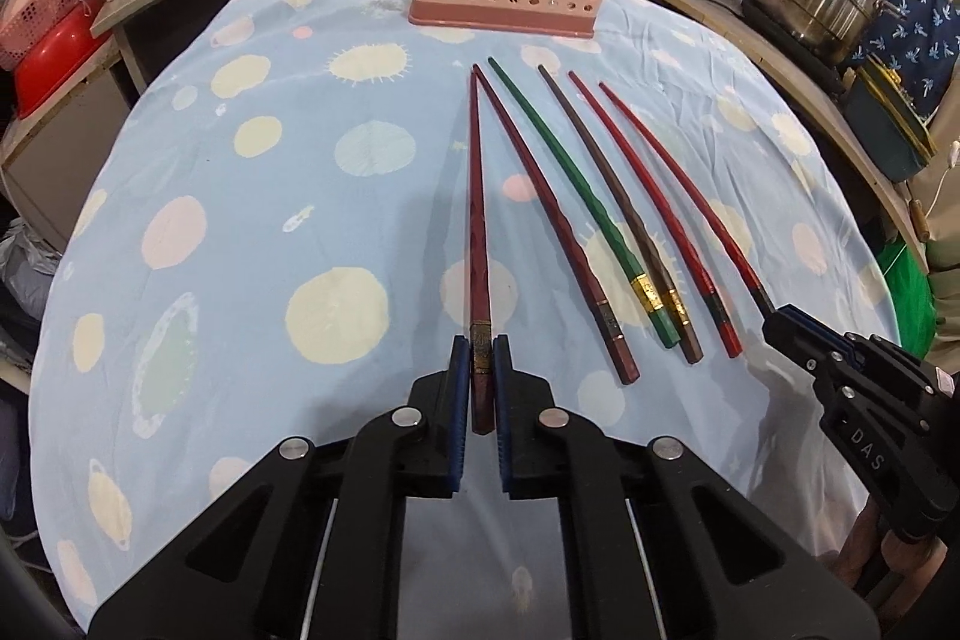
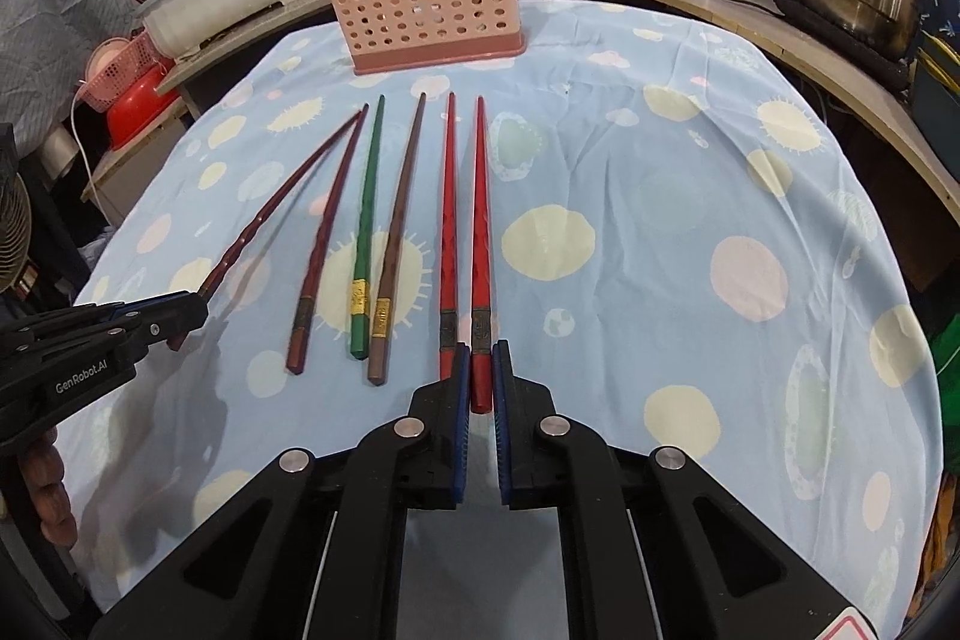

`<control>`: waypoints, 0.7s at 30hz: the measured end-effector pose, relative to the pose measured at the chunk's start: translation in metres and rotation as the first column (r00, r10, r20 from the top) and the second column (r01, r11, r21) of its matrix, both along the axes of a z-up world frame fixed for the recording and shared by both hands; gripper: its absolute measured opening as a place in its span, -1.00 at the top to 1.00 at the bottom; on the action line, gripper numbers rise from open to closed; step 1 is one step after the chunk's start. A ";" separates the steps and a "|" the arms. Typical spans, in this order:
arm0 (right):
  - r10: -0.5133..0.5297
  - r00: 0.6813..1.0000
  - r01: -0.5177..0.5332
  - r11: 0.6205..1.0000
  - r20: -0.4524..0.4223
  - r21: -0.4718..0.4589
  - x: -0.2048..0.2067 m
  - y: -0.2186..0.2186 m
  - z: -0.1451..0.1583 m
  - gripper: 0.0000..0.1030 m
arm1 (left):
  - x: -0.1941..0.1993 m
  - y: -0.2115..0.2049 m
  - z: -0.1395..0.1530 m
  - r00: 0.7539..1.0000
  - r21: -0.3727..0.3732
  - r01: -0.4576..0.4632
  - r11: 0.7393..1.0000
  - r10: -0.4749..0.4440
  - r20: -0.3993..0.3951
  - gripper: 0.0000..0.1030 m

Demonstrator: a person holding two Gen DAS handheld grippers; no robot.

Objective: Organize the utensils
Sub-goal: 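Grasp a dark red chopstick with the left tool while the right tool grasps a red chopstick, then lift both held chopsticks and carry them over the pink holder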

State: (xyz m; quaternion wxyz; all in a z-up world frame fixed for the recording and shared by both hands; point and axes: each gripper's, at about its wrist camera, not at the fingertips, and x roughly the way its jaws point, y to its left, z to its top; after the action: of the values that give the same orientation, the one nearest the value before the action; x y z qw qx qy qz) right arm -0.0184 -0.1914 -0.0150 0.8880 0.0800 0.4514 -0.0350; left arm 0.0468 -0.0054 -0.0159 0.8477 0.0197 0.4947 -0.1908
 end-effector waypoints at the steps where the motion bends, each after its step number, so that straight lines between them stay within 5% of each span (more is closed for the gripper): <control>1: 0.000 1.000 0.000 1.000 0.009 0.002 -0.003 0.000 0.005 0.86 | -0.001 0.003 0.004 1.000 -0.004 -0.003 1.000 0.003 0.005 0.87; 21: -0.044 0.968 0.038 0.999 0.248 0.029 -0.012 -0.023 0.128 0.87 | 0.008 0.040 0.116 0.978 -0.126 -0.066 0.990 0.089 0.186 0.87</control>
State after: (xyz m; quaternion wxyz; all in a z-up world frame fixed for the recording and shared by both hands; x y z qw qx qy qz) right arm -0.0309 -0.2145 0.1129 0.9357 0.1036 0.3351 -0.0378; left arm 0.0551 0.0342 0.0996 0.8977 -0.0319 0.3990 -0.1840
